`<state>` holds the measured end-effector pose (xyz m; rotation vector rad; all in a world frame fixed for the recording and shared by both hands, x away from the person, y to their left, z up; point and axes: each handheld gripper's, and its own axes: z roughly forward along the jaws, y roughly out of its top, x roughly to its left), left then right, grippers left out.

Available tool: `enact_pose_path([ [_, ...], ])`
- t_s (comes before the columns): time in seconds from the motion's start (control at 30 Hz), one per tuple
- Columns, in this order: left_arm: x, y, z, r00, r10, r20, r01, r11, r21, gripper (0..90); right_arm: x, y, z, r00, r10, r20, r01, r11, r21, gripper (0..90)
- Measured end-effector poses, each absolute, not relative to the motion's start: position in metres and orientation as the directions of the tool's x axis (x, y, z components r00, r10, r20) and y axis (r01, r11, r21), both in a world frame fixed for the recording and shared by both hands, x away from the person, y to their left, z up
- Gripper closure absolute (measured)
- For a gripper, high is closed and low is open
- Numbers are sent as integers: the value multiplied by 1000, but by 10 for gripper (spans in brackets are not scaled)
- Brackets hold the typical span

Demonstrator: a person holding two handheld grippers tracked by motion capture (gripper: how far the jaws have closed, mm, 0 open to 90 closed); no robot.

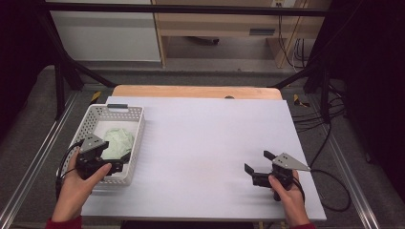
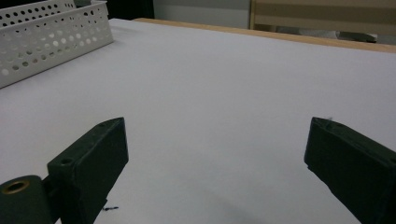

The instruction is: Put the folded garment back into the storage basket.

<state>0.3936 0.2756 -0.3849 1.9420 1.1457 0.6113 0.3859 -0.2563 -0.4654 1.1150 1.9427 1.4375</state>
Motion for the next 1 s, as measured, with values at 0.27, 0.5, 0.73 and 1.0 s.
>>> enact_pose_path([
  [0.27,393,274,-385,479,877,21,499,-293,816,95,383,-248,-470,-576,813,85,326,133,936,64],
  [0.5,393,274,-385,483,875,17,501,-292,814,95,381,-241,-472,-591,802,87,324,138,936,64],
  [0.73,393,273,-385,485,874,19,500,-295,814,95,381,-233,-472,-608,790,84,319,146,937,63],
  [1.0,393,274,-385,482,876,23,498,-296,815,95,381,-227,-472,-619,781,81,312,150,938,62],
])
